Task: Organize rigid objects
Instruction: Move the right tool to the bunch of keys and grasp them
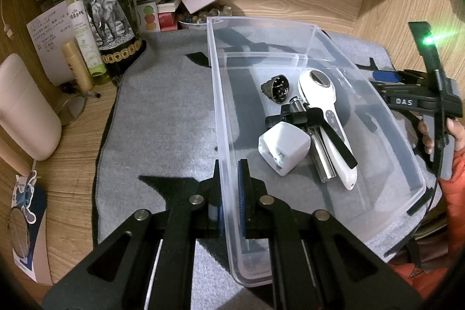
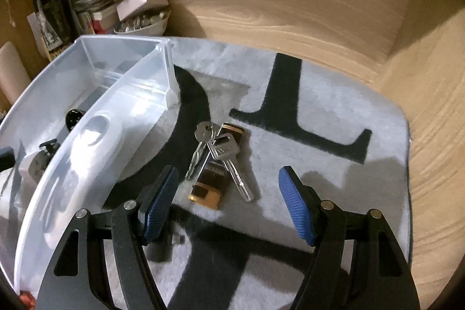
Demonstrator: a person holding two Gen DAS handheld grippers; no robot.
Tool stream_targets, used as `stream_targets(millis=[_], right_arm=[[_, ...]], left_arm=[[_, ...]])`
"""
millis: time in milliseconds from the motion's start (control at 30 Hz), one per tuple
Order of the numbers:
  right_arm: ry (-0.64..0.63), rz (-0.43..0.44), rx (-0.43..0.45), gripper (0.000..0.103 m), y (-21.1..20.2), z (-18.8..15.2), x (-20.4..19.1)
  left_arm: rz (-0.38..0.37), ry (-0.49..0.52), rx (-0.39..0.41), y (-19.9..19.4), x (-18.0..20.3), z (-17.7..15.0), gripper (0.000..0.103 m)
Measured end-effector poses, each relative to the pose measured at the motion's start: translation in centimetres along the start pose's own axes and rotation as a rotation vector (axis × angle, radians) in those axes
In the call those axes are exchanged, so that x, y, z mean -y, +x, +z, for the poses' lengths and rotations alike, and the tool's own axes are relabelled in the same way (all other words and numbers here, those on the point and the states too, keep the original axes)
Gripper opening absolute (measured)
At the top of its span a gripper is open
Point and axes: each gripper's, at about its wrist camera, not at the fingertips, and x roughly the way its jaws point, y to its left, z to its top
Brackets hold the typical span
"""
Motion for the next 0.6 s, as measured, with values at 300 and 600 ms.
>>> stream_targets(millis=[300,600], right_arm=[[0.032,0.031,-0.038,0.043,2.4,1.1,0.4],[0.013,0.043,-0.019,0.024,2.2,1.5,0.2]], left_arm=[[-0.003,0.0,0.0,0.2,-0.1,-0.2,0.007],[-0.002,0.001,0.0,0.3,-0.1,-0.2,0.007]])
